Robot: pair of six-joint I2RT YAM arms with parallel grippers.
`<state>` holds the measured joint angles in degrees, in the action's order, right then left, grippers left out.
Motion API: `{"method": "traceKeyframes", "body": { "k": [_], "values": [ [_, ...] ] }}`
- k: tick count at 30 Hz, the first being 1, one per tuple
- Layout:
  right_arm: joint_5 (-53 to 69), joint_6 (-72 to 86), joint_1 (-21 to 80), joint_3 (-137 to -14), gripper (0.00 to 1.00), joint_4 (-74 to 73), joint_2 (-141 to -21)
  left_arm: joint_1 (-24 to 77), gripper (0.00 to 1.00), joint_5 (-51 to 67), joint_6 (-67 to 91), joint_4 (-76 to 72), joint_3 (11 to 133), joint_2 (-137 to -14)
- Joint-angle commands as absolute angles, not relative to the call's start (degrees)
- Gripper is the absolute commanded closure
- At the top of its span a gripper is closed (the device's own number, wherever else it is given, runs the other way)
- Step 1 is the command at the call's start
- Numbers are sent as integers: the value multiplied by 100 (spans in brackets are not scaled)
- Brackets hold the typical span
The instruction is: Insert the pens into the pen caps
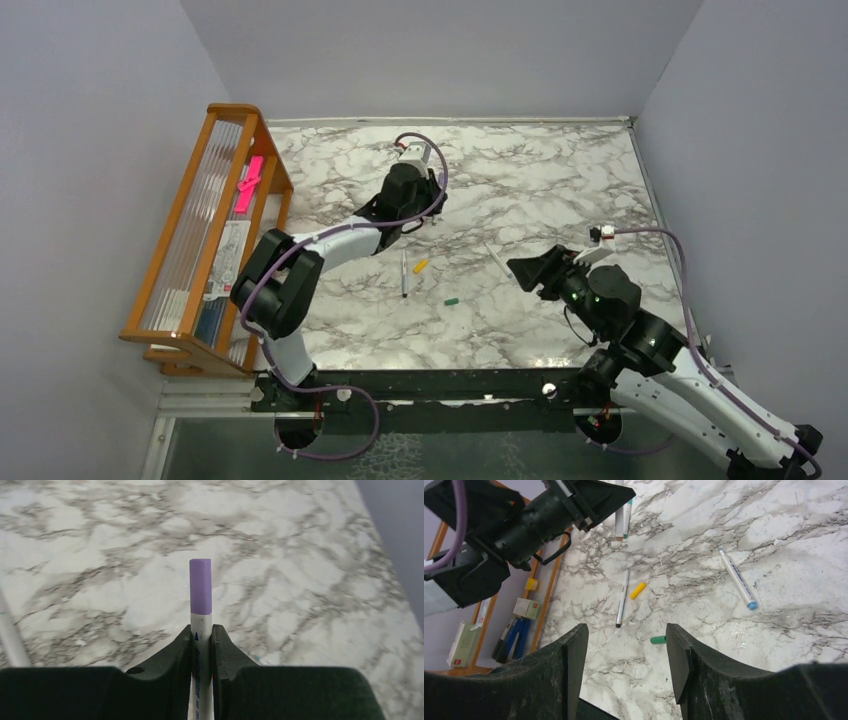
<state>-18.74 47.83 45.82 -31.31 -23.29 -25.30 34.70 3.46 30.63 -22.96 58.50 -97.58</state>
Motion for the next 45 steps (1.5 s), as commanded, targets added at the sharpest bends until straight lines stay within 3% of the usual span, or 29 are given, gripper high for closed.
{"method": "traceKeyframes", "body": {
  "k": [1, 19, 29, 34, 45],
  "values": [
    [-1737, 4820, 4614, -3063, 42, -2300, -2713, 3343, 100, -1556, 2879, -723, 6447, -10357],
    [-1503, 4727, 4613, -2897, 47, -2215, -2672, 2883, 100, -2364, 2882, 32, 7632, -11823],
    [-1511, 4772, 4612, -2822, 49, -2158, -2712, 2654, 86, -2333, 2640, 165, 8052, -12070],
    [-1494, 4767, 4614, -2839, 49, -2146, -2790, 2638, 68, -2206, 2610, 133, 8061, -12075],
    [-1391, 4807, 4612, -2763, 49, -2034, -2854, 2649, 63, -1873, 2645, -42, 7840, -11693]
  ]
}}
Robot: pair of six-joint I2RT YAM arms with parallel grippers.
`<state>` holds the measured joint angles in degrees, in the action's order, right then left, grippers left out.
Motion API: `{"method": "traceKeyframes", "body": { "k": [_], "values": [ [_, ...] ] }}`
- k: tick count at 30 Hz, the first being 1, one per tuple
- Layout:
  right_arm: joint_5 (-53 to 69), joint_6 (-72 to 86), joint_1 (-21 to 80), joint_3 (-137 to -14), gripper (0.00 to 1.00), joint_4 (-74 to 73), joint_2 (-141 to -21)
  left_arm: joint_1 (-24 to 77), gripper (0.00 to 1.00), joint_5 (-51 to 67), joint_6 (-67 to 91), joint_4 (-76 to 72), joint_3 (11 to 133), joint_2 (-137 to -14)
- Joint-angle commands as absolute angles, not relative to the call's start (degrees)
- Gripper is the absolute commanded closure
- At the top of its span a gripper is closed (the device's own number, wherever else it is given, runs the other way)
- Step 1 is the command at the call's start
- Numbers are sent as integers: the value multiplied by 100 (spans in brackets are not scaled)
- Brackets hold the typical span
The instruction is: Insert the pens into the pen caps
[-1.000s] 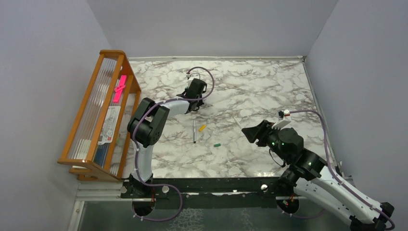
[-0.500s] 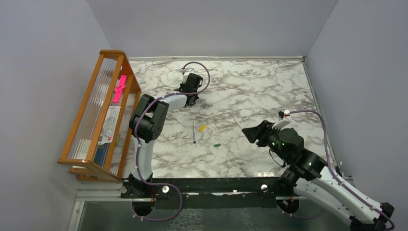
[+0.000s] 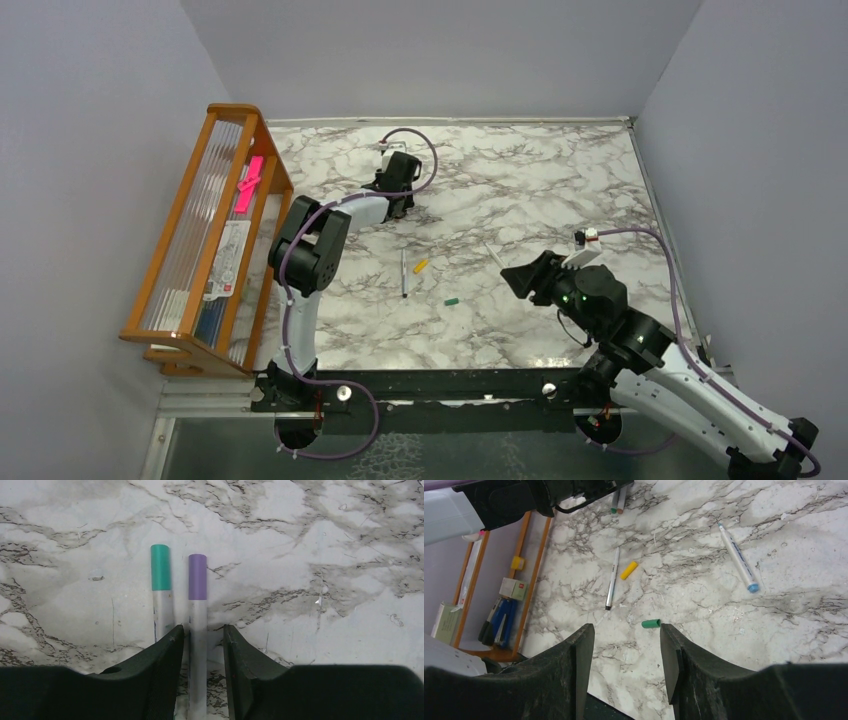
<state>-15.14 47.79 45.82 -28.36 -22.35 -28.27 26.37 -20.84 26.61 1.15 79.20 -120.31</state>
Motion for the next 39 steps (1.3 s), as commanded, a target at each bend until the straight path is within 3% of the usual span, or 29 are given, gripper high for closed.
{"method": "traceKeyframes", "body": {
  "k": [1, 7, 17, 28, 39],
  "values": [
    [-1370, 4806, 4614, -2757, 49, -2019, -2861, 2647, 62, -1871, 2652, -44, 7688, -11576],
    [-1271, 4822, 4614, -2700, 48, -1889, -2955, 2649, 46, -1988, 2507, -83, 7451, -11228],
    [-1238, 4807, 4614, -2711, 48, -1842, -3017, 2633, 45, -2347, 2229, 131, 7583, -11369],
    [-1222, 4799, 4614, -2696, 49, -1822, -3044, 2612, 33, -2380, 2074, 514, 7940, -11791],
    [-1230, 4794, 4614, -2684, 49, -1782, -3104, 2533, 41, -2094, 2161, 627, 8029, -12163]
  ]
}}
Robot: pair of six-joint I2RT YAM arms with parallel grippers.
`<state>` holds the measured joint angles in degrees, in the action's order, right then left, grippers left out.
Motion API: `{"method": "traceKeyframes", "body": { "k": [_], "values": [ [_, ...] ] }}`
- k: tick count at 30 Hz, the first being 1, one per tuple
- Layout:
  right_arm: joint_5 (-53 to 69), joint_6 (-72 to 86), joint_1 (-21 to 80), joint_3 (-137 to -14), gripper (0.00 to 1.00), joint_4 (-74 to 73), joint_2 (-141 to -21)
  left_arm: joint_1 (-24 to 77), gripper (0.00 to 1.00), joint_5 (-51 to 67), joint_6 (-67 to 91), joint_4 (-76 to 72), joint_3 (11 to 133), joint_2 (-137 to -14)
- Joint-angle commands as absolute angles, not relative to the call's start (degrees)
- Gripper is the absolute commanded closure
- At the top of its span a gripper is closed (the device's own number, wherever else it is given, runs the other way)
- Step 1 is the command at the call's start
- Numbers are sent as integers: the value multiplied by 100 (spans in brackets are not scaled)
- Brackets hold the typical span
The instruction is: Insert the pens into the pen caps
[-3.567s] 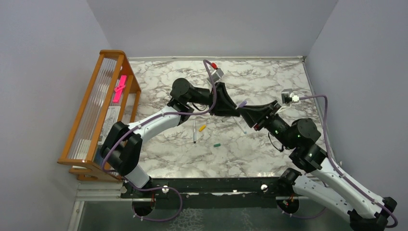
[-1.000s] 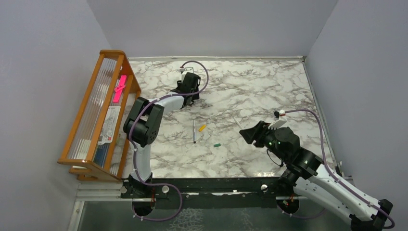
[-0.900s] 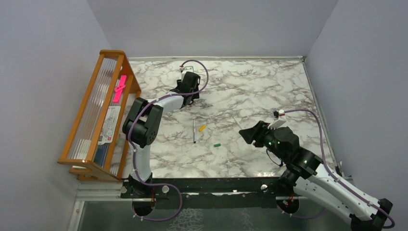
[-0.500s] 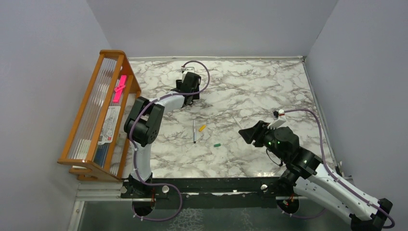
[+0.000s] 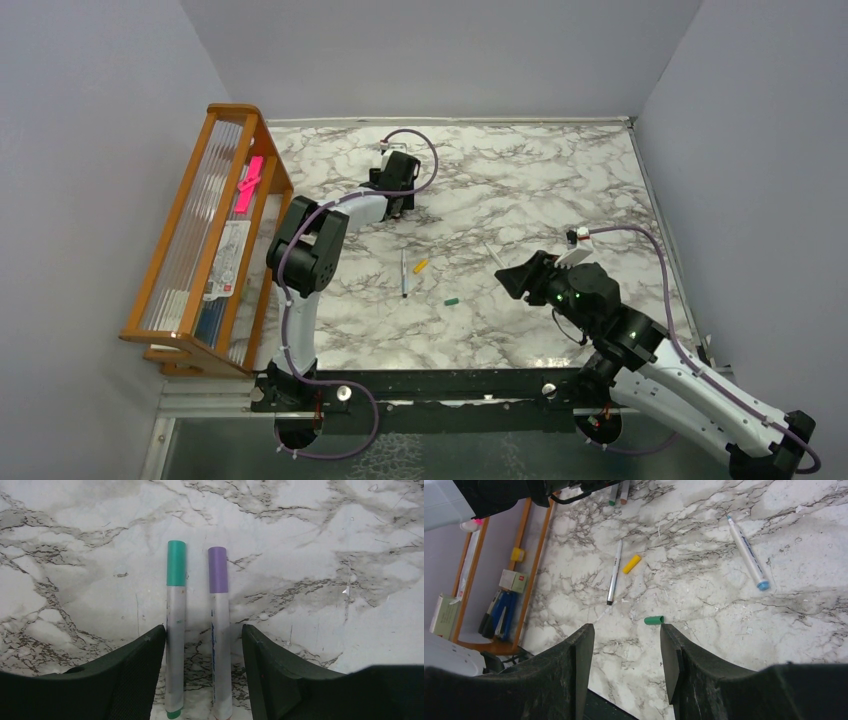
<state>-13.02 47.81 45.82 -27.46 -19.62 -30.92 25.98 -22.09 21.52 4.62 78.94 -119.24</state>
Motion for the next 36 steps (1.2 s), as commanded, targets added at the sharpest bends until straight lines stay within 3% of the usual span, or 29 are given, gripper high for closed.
{"method": "traceKeyframes", "body": {
  "k": [1, 9, 27, 31, 36],
  "values": [
    [-1231, 4797, 4614, -2673, 49, -1777, -3104, 2532, 42, -2081, 2184, 620, 8018, -12170],
    [-1222, 4797, 4614, -2670, 50, -1727, -3168, 2517, 51, -2030, 2189, 605, 7927, -12131],
    [-1327, 4882, 4612, -2533, 53, -1704, -3283, 2516, 60, -1945, 2197, 537, 7837, -12028],
    [-1483, 4796, 4614, -2437, 53, -1628, -3386, 2510, 56, -1891, 2197, 519, 7832, -12024],
    [-1839, 4369, 4610, -2573, 47, -1420, -4354, 2510, 40, -1881, 2172, 486, 7678, -11849]
  ]
}}
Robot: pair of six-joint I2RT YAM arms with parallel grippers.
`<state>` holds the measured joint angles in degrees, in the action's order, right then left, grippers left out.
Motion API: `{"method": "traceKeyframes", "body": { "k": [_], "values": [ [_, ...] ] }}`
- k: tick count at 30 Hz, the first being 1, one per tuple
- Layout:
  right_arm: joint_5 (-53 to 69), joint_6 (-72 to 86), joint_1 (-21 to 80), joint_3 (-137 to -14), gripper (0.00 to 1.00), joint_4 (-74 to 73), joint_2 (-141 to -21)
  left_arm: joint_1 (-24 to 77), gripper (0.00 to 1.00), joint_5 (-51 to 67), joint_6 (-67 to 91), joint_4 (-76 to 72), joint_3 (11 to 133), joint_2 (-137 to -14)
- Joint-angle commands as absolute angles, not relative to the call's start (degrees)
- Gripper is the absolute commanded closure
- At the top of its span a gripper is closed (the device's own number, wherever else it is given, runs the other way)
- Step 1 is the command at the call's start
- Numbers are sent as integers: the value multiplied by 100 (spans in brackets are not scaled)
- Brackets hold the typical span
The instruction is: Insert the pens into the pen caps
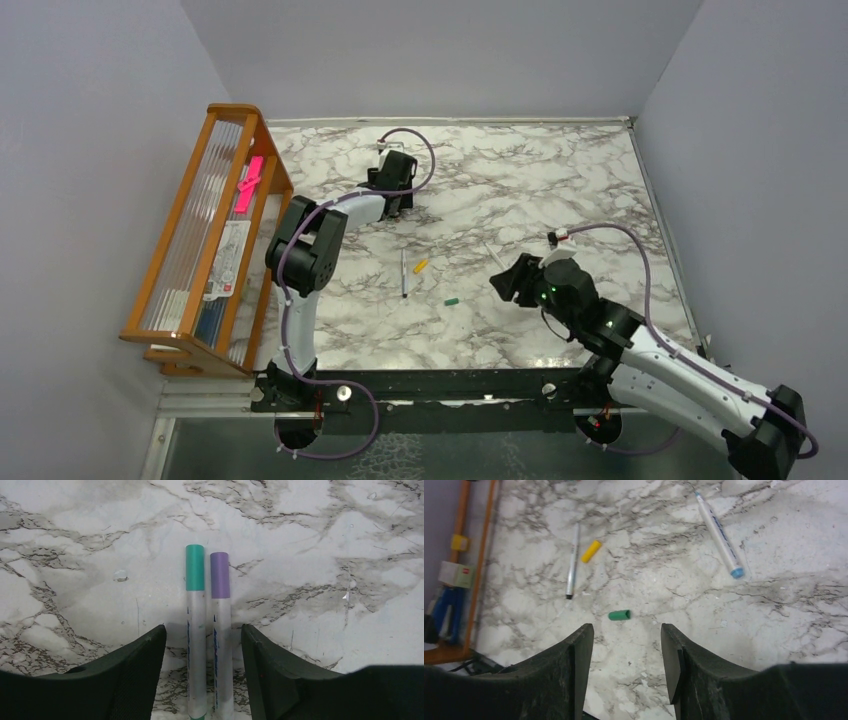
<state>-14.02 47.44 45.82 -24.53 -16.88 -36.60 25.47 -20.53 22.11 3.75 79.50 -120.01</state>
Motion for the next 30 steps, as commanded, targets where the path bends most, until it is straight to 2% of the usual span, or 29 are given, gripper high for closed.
{"method": "traceKeyframes", "body": {
  "k": [1, 4, 8, 15, 25, 28, 30],
  "values": [
    [-1939, 4230, 4606, -2730, 45, -1440, -4664, 2507, 38, -1871, 2179, 472, 7628, -11783],
    [-2262, 3747, 4597, -3481, 39, -1583, -5761, 2516, 33, -1886, 2214, 366, 7453, -11523],
    [-2755, 3204, 4597, -4342, 37, -1775, -6961, 2520, 29, -1720, 2371, 155, 7085, -11029],
    [-2892, 2504, 4323, -5143, 37, -1516, -8260, 2518, 27, -976, 2694, -238, 6542, -10171],
    [-1892, 2221, 3653, -5089, 37, -1295, -9193, 2521, 27, -120, 3138, -588, 6030, -9135],
    [-1668, 2226, 3643, -4923, 41, -1171, -9322, 2521, 27, 17, 3251, -643, 5876, -8910],
    [-1531, 2263, 3647, -4802, 49, -1102, -9340, 2515, 27, 48, 3294, -647, 5801, -8797]
  ]
}}
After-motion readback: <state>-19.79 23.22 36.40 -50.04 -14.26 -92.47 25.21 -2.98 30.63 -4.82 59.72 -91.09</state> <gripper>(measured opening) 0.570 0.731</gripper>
